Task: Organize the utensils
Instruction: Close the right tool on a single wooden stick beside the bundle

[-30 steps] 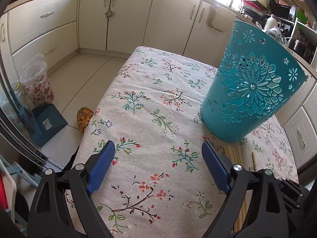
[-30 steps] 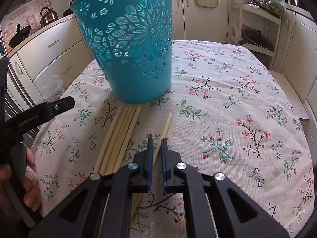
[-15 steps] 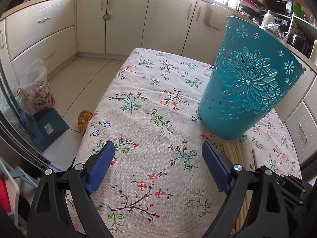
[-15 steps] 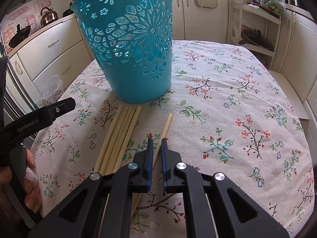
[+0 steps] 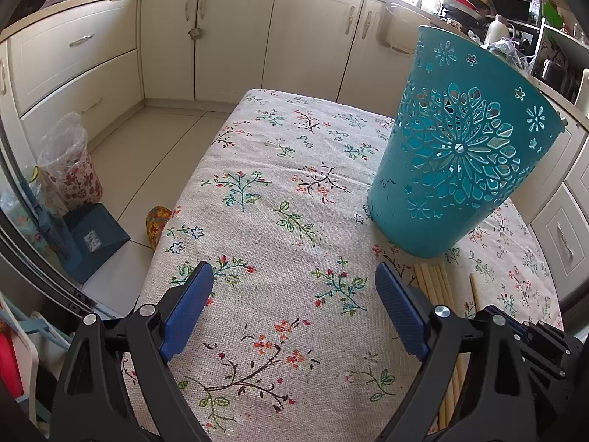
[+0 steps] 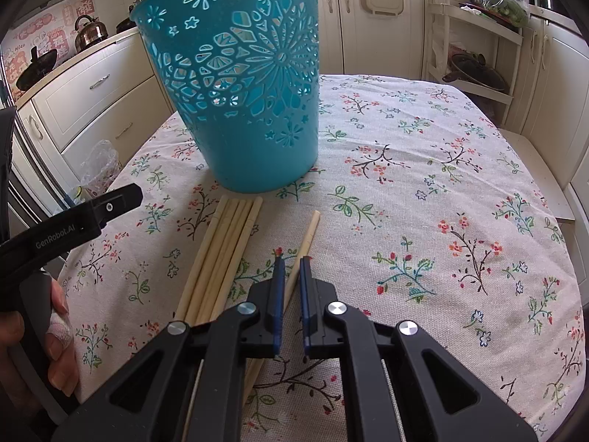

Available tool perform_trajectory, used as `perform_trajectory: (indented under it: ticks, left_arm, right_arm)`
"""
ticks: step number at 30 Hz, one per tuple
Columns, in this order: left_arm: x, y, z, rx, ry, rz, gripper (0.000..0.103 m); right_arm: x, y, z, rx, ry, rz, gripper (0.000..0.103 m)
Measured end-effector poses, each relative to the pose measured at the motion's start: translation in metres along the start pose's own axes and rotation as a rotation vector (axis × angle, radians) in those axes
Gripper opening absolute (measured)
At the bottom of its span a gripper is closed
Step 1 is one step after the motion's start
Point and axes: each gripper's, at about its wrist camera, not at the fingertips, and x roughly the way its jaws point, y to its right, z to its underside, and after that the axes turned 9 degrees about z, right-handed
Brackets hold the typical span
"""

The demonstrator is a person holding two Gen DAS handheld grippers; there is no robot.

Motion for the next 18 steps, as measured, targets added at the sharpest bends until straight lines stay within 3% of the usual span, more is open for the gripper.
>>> perform_trajectory:
  ticks: [18]
  left_arm:
    - [-0.0019, 0.0028, -0.0021, 0.007, 0.000, -0.003, 0.086]
  right_arm:
    - [0.0001, -0.0002, 0.0000, -0.005, 0.000, 0.002, 0.010]
